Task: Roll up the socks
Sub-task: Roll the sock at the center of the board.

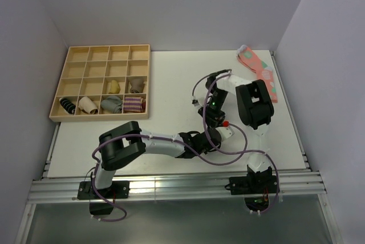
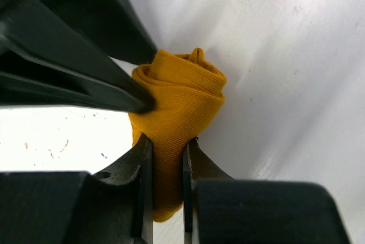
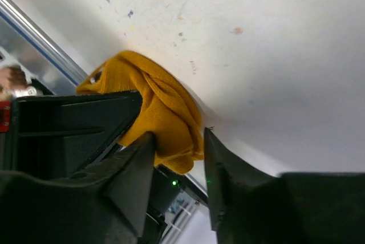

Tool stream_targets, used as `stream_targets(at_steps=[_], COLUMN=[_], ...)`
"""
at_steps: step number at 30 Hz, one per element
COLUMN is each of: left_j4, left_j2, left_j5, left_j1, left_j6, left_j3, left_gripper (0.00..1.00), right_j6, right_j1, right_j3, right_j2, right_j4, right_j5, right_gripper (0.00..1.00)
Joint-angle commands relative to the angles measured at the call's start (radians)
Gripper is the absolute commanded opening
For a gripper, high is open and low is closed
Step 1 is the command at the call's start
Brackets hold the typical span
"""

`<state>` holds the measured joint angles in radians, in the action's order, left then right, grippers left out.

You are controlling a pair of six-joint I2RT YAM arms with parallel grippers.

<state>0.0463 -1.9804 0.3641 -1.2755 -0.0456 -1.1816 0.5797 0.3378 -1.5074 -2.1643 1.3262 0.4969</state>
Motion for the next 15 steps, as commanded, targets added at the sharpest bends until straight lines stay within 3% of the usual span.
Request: stream_targets(at_steps=[1,8,15], left_j4=[-0.02,0.018,0.021], left_j2=[-0.044,-0.024,0.002], left_j5=[-0.074,-0.083,-0.045], left_j1=[0.008,0.021,0.039], left_j6=[-0.046,-0.109,-0.188], left_j3=[0.049,0.097,0.135], left_gripper=[0.0,0.0,0.0], right_j6=[0.006,0.034,-0.024], right_j1=[-0.046,-0.157,-0.276], right_j3=[-0.083,-0.203,-0.175], right_j2=[0.044,0.093,0.213], right_j4=[-0.065,0.039,-0.053], right_j5=[0.043,0.176,0.198], right_gripper=[0.48,0.54,0.54])
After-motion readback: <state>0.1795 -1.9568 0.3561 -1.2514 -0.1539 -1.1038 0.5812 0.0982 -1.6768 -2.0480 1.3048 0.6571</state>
